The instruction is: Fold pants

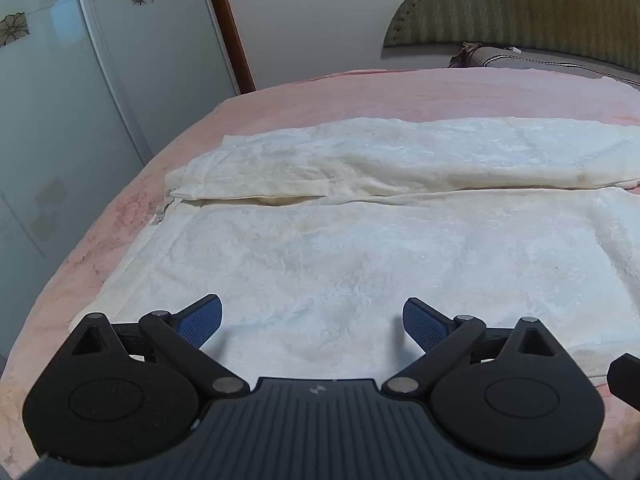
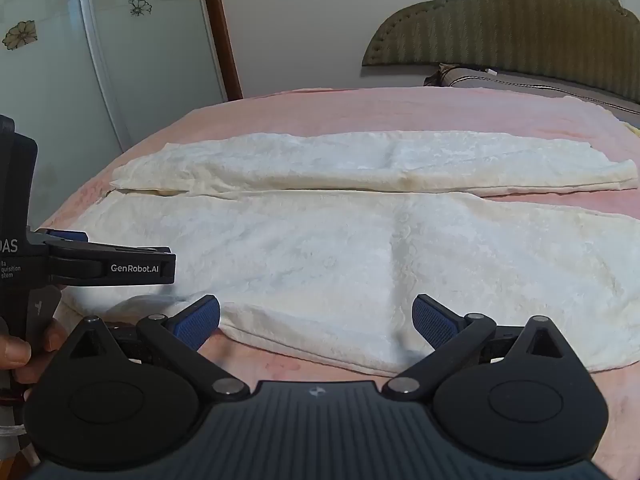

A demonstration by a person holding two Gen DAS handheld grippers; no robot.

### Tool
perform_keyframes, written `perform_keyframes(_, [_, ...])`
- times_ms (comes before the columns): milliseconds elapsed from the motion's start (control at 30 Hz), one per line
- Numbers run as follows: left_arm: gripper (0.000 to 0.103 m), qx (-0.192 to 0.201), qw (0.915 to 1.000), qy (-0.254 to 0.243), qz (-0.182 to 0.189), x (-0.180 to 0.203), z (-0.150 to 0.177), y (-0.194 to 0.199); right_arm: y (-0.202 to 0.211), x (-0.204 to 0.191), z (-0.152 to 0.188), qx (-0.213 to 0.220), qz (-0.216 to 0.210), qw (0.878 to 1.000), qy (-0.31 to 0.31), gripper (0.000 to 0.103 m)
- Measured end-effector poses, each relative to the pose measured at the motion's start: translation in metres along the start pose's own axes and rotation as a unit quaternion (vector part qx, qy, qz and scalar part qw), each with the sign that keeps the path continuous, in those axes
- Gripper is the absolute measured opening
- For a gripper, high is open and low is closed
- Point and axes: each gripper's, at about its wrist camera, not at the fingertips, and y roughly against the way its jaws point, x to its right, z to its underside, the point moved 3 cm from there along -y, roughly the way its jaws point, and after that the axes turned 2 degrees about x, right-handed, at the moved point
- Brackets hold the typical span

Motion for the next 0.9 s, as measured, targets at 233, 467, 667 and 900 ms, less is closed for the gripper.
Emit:
perform_keyframes(233, [0.099, 0.002, 1.0000, 0.001, 0.002, 0.0002, -0.0002, 0.0003, -0.0009, -0.0009, 0.0007, 0.003, 0.000, 1.000, 0.000, 0.103])
perform_keyframes(467, [0.099, 0.001, 1.0000, 0.002, 0.005, -0.0006, -0.0001, 0.0004, -0.0007, -0.0014, 0.0020, 0.001, -0.001, 1.000, -0.002, 0.103])
perform_keyframes(667, [0.099, 0.005, 0.9999, 0.010, 0.012, -0.0002, 0.0025, 0.0015, -0.0027, 0.0008, 0.0032, -0.001, 0.003, 1.000, -0.003, 0.103])
perform_keyframes(900, [0.100, 0.012, 0.9998, 0.015, 0.007, -0.0001, 0.0028, 0.0030, -0.0061, -0.0003, 0.0061, -0.008, 0.009, 1.000, 0.004, 0.103])
